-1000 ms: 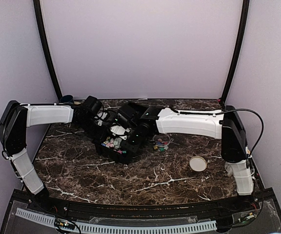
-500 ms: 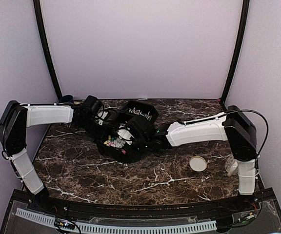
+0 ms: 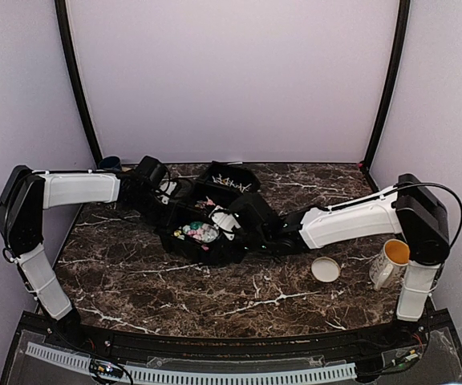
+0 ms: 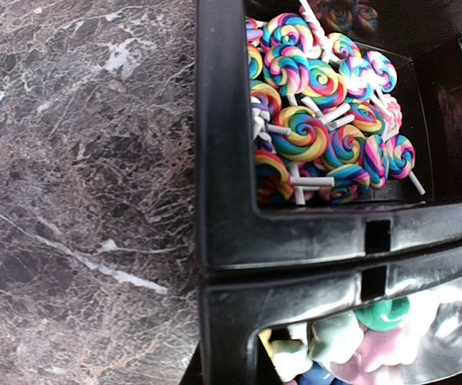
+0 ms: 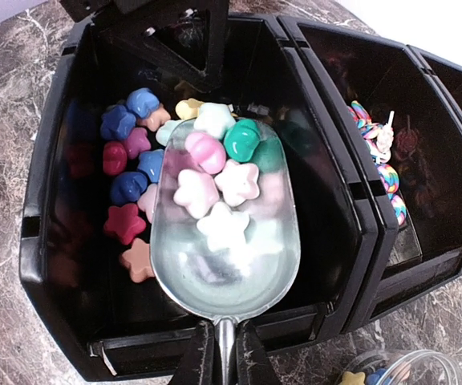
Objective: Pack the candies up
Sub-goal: Scoop the fake candies from the storage box.
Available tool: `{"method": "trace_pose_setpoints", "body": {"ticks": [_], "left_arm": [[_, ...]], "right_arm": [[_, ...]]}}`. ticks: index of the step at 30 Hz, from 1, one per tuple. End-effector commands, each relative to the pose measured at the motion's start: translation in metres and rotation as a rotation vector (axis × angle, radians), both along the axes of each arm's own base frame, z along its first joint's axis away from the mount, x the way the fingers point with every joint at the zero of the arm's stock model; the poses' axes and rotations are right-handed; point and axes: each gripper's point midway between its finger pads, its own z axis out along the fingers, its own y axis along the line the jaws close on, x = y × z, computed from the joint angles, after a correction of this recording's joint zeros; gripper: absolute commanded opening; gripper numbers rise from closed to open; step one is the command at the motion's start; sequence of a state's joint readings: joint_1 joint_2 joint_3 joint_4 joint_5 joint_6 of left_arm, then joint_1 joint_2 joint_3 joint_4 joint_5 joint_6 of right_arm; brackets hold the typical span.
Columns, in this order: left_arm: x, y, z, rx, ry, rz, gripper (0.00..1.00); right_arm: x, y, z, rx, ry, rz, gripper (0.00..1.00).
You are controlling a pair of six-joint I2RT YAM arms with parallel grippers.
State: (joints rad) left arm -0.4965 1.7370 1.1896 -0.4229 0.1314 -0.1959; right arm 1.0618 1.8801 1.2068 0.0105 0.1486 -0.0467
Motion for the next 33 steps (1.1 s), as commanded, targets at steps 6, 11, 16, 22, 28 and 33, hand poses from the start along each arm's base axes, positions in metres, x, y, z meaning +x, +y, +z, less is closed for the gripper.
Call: {"method": "trace_pose_setpoints", "body": {"ticks": [6, 11, 16, 22, 28, 33], "left_arm": [[0.032, -0.025, 0.083, -0.186, -0.224, -0.015, 0.0], [0.032, -0.024, 0.081, -0.182, -0.222, -0.014, 0.0], [0.032, -0.024, 0.081, -0.184, -0.219, -0.012, 0.0], [0.032, -0.026, 0.08, -0.2, -0.209, -0.014, 0.0], [0.031, -0.027, 0.081, -0.207, -0.209, -0.018, 0.0], [0.031, -0.027, 0.083, -0.214, -0.211, -0.02, 0.0]], "right_arm": [[0.004, -0.015, 0.038, 0.149, -0.081, -0.028, 0.0], [0.001, -0.019, 0.052, 0.209, -0.116, -0.019, 0.0], [-0.003, -0.029, 0.064, 0.27, -0.163, -0.02, 0.0], [-0.011, -0.049, 0.089, 0.38, -0.244, -0.023, 0.0], [-0.008, -0.063, 0.101, 0.405, -0.314, -0.065, 0.0], [-0.004, -0.083, 0.113, 0.448, -0.369, -0.119, 0.0]]}}
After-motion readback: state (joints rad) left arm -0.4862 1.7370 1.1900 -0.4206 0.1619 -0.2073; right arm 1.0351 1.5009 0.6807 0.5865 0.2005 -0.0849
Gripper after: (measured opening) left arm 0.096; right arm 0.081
